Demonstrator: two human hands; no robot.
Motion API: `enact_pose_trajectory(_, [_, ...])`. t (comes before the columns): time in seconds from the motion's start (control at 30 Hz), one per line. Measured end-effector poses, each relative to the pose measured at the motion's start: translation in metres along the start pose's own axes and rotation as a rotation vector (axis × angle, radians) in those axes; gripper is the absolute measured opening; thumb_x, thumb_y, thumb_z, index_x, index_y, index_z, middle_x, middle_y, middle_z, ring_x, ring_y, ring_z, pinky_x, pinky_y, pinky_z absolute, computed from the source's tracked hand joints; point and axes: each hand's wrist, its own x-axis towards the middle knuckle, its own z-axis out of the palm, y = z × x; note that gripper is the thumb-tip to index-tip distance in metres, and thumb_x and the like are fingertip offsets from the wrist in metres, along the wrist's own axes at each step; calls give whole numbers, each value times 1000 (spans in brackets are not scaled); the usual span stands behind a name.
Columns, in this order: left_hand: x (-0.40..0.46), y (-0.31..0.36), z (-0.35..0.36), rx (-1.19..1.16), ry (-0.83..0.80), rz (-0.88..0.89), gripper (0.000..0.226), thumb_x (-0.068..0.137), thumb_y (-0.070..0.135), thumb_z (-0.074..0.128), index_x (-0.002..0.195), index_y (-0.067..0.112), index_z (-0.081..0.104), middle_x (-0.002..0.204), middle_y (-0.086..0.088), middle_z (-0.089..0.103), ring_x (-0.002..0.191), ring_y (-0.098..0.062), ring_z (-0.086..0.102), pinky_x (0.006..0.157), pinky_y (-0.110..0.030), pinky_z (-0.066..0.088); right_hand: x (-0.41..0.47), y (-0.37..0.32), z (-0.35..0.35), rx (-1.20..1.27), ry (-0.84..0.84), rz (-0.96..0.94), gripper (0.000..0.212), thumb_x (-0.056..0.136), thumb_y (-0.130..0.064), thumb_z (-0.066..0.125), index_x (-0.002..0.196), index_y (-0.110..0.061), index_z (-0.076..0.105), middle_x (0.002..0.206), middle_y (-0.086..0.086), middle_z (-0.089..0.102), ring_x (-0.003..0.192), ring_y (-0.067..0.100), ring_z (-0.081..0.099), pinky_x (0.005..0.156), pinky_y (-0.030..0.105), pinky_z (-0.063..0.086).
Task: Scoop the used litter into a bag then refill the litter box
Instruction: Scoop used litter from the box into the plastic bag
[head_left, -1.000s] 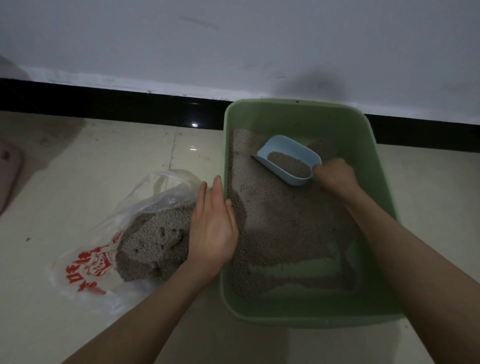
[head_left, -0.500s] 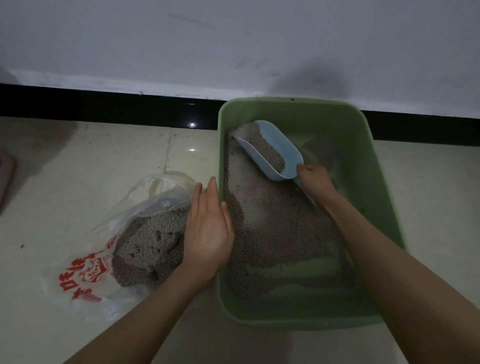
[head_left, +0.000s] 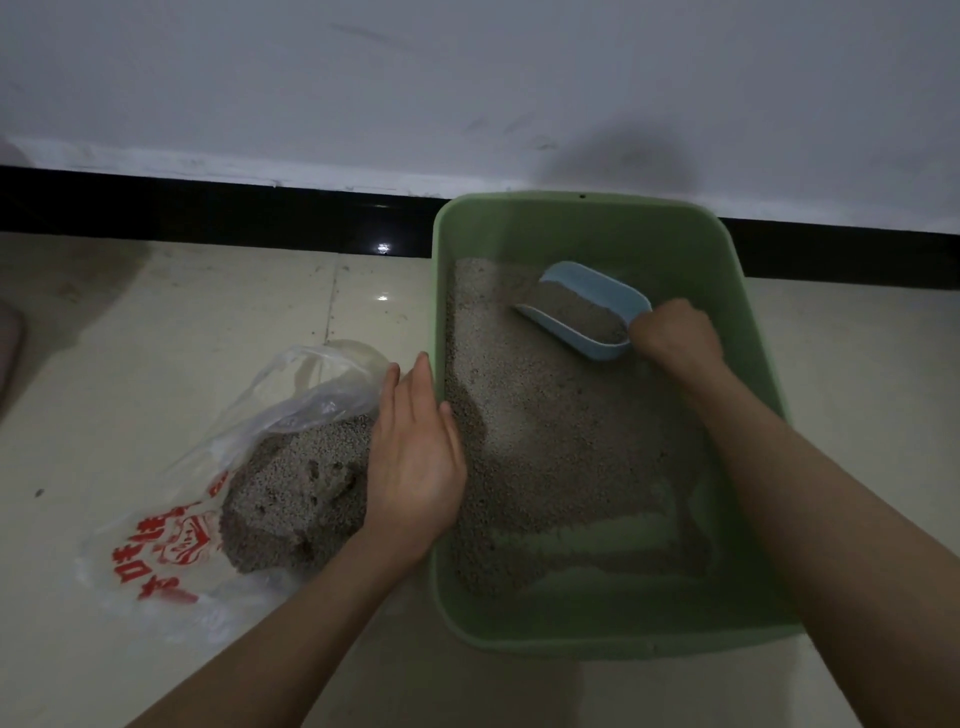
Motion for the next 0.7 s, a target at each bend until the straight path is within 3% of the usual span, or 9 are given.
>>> enact_pose_trajectory(0.17, [1, 0, 1, -14, -4, 4, 67, 90, 37, 6, 145, 1, 21, 144, -19, 35, 141, -30, 18, 109, -31, 13, -10, -27, 25, -10, 10, -65, 38, 93, -20, 44, 121, 5, 52, 122, 22, 58, 111, 37, 56, 88, 39, 46])
enact_pose_trajectory(0.23, [1, 0, 1, -12, -4, 2, 66, 91, 37, 7, 145, 1, 21, 145, -18, 35, 142, -29, 18, 109, -31, 13, -13, -30, 32, 25, -8, -82, 39, 96, -21, 39, 117, 7, 55, 119, 24, 59, 109, 37, 56, 81, 34, 44])
enact_pose_trajectory(0.33, [1, 1, 0, -25, -21, -7, 58, 95, 31, 14, 145, 2, 19, 147, -17, 32, 143, -27, 16, 110, -30, 13, -11, -29, 40, 73, -57, -141, 34, 98, -22, 35, 96, 1, 61, 92, 19, 57, 89, 31, 57, 68, 30, 37])
enact_pose_trajectory(0.43, [1, 3, -2, -40, -43, -21, 54, 96, 26, 17, 146, 5, 17, 149, -14, 29, 144, -24, 12, 113, -33, 15, -11, -25, 44, 199, -125, -131, 37, 99, -21, 34, 69, -5, 49, 72, 10, 47, 62, 19, 44, 55, 27, 31])
enact_pose_trajectory(0.5, [1, 3, -3, -36, -51, -29, 55, 96, 27, 16, 147, 6, 16, 150, -13, 28, 144, -23, 10, 113, -34, 15, -15, -23, 47, 306, -180, -107, 36, 99, -22, 35, 74, -5, 54, 69, 9, 48, 57, 16, 41, 51, 26, 29])
enact_pose_trajectory(0.57, [1, 3, -4, -36, -60, -33, 53, 98, 27, 17, 147, 6, 16, 150, -13, 27, 144, -23, 10, 114, -35, 16, -20, -22, 52, 411, -202, -94, 34, 99, -24, 36, 84, -4, 60, 76, 14, 50, 65, 21, 45, 58, 27, 32])
enact_pose_trajectory(0.7, [2, 4, -6, -29, -75, -45, 50, 100, 21, 24, 147, 7, 14, 151, -12, 26, 144, -23, 9, 115, -36, 15, -32, -8, 47, 492, -197, -106, 28, 99, -24, 36, 80, -8, 49, 75, 12, 46, 67, 20, 42, 59, 27, 30])
